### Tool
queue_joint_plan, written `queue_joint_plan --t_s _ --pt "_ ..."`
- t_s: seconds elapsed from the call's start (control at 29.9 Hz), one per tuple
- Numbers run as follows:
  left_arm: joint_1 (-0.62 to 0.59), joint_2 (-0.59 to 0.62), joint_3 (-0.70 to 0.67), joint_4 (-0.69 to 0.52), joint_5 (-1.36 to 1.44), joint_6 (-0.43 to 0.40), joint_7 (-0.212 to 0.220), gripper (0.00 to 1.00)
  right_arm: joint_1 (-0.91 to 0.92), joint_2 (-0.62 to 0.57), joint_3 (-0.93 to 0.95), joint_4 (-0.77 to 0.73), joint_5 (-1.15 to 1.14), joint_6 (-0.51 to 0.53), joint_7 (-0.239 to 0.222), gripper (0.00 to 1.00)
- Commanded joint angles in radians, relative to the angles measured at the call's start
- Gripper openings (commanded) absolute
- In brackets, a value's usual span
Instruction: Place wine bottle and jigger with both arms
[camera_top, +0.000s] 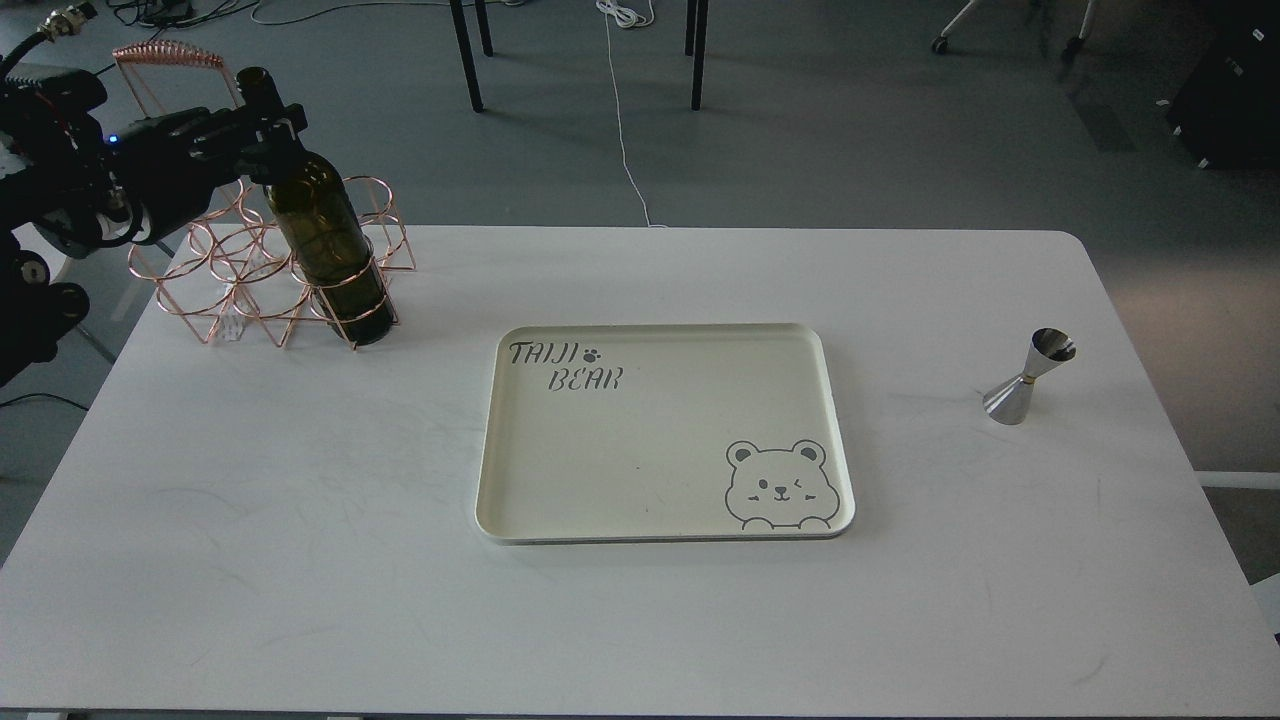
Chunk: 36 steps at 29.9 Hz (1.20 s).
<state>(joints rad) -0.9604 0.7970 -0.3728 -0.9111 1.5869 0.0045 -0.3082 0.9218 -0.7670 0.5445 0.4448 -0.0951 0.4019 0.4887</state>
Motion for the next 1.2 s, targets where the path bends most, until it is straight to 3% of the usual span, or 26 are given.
queue_joint_plan --t_s 0.0,0.1,0.53,0.87,1.17 --pt "-0.003 -0.001 -0.003 0.000 -0.004 0.002 -0.002 0.72 -0.001 0.000 0.000 0.000 0.000 0.000 0.000 0.97" --pt "-0.005 -0.001 -0.011 0.000 -0.007 0.003 -0.002 0.79 0.000 0.000 0.000 0.000 0.000 0.000 0.000 0.97" --pt "-0.053 0.010 -0.023 -0.002 -0.100 0.006 0.001 0.91 -0.001 -0.005 0.000 0.000 0.000 0.002 0.000 0.97" --pt "-0.123 0.077 -0.028 0.046 -0.834 0.023 -0.003 0.97 -0.003 -0.011 0.005 0.000 0.000 0.000 0.000 0.97" --pt "-0.092 0.077 -0.028 0.173 -1.374 -0.043 -0.014 0.98 -0.014 0.000 0.014 -0.090 0.035 -0.003 0.000 0.99"
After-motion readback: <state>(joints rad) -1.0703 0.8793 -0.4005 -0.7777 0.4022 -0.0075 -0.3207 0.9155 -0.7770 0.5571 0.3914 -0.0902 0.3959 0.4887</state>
